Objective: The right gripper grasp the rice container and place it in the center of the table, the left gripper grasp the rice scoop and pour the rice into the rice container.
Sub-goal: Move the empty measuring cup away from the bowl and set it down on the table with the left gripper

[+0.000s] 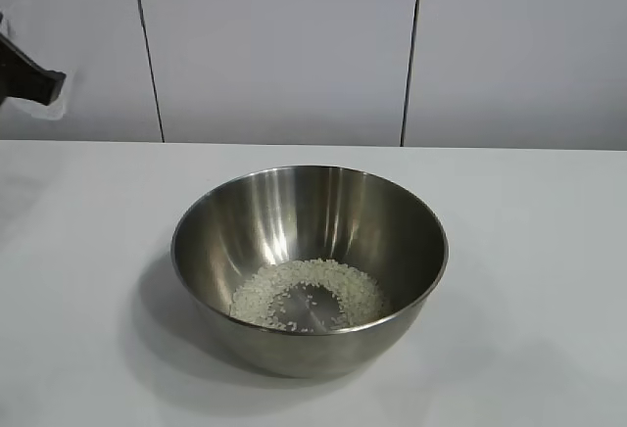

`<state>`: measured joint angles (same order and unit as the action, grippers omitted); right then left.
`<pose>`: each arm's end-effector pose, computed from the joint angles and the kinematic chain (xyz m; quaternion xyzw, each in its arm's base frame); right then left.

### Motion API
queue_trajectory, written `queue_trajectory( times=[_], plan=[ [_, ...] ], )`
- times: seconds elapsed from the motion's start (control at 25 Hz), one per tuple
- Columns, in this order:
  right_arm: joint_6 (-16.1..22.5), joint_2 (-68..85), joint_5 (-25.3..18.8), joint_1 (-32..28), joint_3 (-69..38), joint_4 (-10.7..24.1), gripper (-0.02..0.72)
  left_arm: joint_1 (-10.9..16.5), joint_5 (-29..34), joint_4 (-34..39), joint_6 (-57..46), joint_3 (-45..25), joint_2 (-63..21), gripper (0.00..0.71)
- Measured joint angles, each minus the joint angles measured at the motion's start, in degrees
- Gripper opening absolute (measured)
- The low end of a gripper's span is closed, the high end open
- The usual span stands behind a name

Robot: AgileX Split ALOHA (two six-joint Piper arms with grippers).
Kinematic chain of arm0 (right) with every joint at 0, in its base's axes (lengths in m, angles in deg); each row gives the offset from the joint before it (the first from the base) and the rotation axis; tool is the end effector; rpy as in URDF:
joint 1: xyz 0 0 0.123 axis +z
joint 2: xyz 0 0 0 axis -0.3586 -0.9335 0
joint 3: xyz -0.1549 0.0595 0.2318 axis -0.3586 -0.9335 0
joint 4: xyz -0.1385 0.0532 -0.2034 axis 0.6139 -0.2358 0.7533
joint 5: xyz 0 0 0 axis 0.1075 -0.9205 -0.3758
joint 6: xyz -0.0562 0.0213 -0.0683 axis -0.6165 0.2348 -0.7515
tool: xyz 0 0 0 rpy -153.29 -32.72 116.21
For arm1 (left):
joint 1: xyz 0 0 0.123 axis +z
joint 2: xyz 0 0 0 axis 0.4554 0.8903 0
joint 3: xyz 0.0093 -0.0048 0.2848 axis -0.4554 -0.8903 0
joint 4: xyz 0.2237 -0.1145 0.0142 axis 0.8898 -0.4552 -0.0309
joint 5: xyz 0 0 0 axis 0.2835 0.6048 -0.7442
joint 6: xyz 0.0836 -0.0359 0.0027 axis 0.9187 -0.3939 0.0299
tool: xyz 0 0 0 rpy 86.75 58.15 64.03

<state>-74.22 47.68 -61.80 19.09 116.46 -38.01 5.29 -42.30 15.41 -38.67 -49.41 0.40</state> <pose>-0.0052 0.0046 0.2674 -0.0208 0.8609 -0.0011 0.5084 0.2622 -0.0660 0.2118 0.1279 0.7453 0.1325 0.6408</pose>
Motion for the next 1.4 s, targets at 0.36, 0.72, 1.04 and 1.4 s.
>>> queue_trajectory(
  times=[0.36,0.72,1.04,1.4],
  plan=[
    [0.0,0.0,0.0,0.0,0.0,0.0,0.356,19.22,3.89,50.54,-44.78,-2.89,1.95,0.009],
    [0.0,0.0,-0.02,0.0,0.0,0.0,0.356,22.55,-9.37,55.72,-49.41,-3.34,18.84,0.009],
    [0.0,0.0,-0.02,0.0,0.0,0.0,0.356,22.55,-13.78,55.72,-47.31,-3.34,27.33,0.009],
    [0.0,0.0,-0.02,0.0,0.0,0.0,0.356,22.55,-11.03,57.0,-43.51,-3.34,27.3,0.009]
  ],
)
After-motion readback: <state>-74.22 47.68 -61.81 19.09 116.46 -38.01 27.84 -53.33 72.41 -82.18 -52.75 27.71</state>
